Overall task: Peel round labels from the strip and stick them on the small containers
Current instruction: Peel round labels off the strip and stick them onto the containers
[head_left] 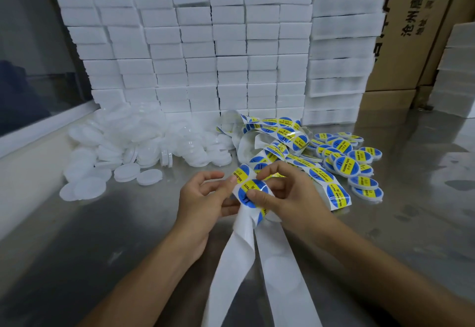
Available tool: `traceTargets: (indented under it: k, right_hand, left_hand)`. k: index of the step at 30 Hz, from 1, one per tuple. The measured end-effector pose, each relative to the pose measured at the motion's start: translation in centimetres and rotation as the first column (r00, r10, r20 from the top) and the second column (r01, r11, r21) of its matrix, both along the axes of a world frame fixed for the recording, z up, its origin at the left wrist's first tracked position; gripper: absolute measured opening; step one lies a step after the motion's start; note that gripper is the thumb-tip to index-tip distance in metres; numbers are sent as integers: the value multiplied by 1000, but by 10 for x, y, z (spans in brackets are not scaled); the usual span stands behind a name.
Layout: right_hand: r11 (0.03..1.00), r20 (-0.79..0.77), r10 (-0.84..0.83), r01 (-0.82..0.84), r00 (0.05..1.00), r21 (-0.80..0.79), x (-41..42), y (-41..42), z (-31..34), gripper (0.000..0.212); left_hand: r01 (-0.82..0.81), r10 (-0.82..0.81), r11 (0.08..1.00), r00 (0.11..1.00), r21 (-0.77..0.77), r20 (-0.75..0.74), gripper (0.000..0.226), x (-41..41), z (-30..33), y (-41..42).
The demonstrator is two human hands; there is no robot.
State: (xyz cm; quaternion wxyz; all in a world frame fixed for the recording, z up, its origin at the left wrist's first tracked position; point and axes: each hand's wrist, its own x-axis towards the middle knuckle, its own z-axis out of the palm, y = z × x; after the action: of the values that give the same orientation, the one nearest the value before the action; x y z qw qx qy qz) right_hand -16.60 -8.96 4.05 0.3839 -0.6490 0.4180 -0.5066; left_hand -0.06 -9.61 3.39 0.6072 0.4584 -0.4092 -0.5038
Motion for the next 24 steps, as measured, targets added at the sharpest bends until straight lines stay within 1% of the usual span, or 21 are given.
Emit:
traceTargets:
  k: [1, 3, 4, 5, 7, 8, 9, 11, 12, 13, 14, 16, 18, 20, 22, 24]
  right_hand:
    - [999, 11, -38, 38, 999, -20, -1, -1, 1, 18]
    - [996, 39, -85, 87, 996, -35, -3, -2, 2, 6]
    - [995, 77, -89, 91, 993, -27, -4, -1, 3, 3]
    - [995, 116, -96, 98, 989, -17, -5, -2, 4, 6]
    - [993, 174, -118, 118, 978, 11, -8, -2, 6, 12]
    - [992, 180, -123, 120, 976, 27, -9, -3, 7, 18]
    - [993, 173, -117, 111, 978, 45, -10, -3, 8, 26]
    - [994, 175, -90, 76, 980, 83, -12, -2, 9, 38]
    - [994, 192, -72, 55, 979, 94, -12, -2, 10, 43]
    - [994, 208, -54, 34, 977, 101, -13, -2, 10, 48]
    - [995, 214, -35, 14, 976, 99, -13, -1, 10, 52]
    - [998, 174, 7, -18, 985, 62, -14, -1, 8, 61]
    - [998, 140, 62, -64, 988, 12, -13, -1, 6, 65]
    - [996, 160, 87, -85, 983, -14, -11, 1, 6, 64]
    - [998, 188, 48, -42, 981, -37, -10, 0, 5, 61]
    - [999, 213, -7, 14, 977, -29, -10, -1, 7, 57]
  left_hand:
    - [0, 0, 1000, 1000, -11, 16, 37, -1, 0, 1]
    - [-7, 12, 999, 993, -42, 115, 58, -3, 0, 2]
    - [3, 7, 998, 986, -60, 168, 64, -4, 1, 4]
    - [27, -11, 997, 979, -78, 202, 66, -5, 1, 6]
    - [101, -72, 988, 970, -115, 233, 61, -7, 1, 8]
    - [141, -105, 982, 962, -129, 251, 56, -8, 0, 9]
    - [177, -134, 975, 952, -137, 276, 50, -8, 0, 10]
    - [223, -172, 965, 936, -138, 308, 29, -9, 0, 12]
    - [232, -184, 964, 937, -133, 299, 21, -10, 2, 13]
    - [236, -197, 964, 942, -121, 273, 18, -10, 3, 14]
    - [233, -205, 967, 952, -101, 229, 20, -11, 4, 14]
    - [238, -233, 970, 968, -50, 95, 27, -8, 7, 13]
    - [298, -298, 954, 954, -18, 2, 29, -5, 9, 10]
    - [355, -355, 935, 934, 7, -31, 31, -3, 9, 8]
    - [367, -365, 929, 930, 48, -39, 33, -3, 8, 7]
    - [333, -335, 941, 942, 62, 24, 33, -5, 7, 8]
